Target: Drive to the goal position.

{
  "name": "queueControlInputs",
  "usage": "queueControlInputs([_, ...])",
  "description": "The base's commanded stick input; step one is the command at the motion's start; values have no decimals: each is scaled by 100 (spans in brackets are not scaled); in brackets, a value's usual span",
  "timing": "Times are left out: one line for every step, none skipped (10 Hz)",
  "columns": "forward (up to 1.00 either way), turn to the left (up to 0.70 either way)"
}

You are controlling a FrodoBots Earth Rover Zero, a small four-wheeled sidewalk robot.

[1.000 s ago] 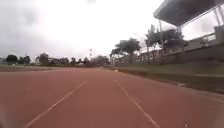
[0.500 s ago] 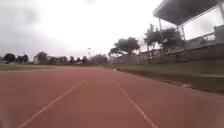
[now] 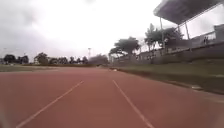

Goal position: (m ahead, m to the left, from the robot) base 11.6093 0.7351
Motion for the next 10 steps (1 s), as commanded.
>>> queueControlInputs([70, 0])
queueControlInputs([70, 0])
queueControlInputs([70, 0])
queueControlInputs([70, 0])
queueControlInputs([70, 0])
queueControlInputs([70, 0])
queueControlInputs([70, 0])
queueControlInputs([70, 0])
queueControlInputs([70, 0])
queueControlInputs([70, 0])
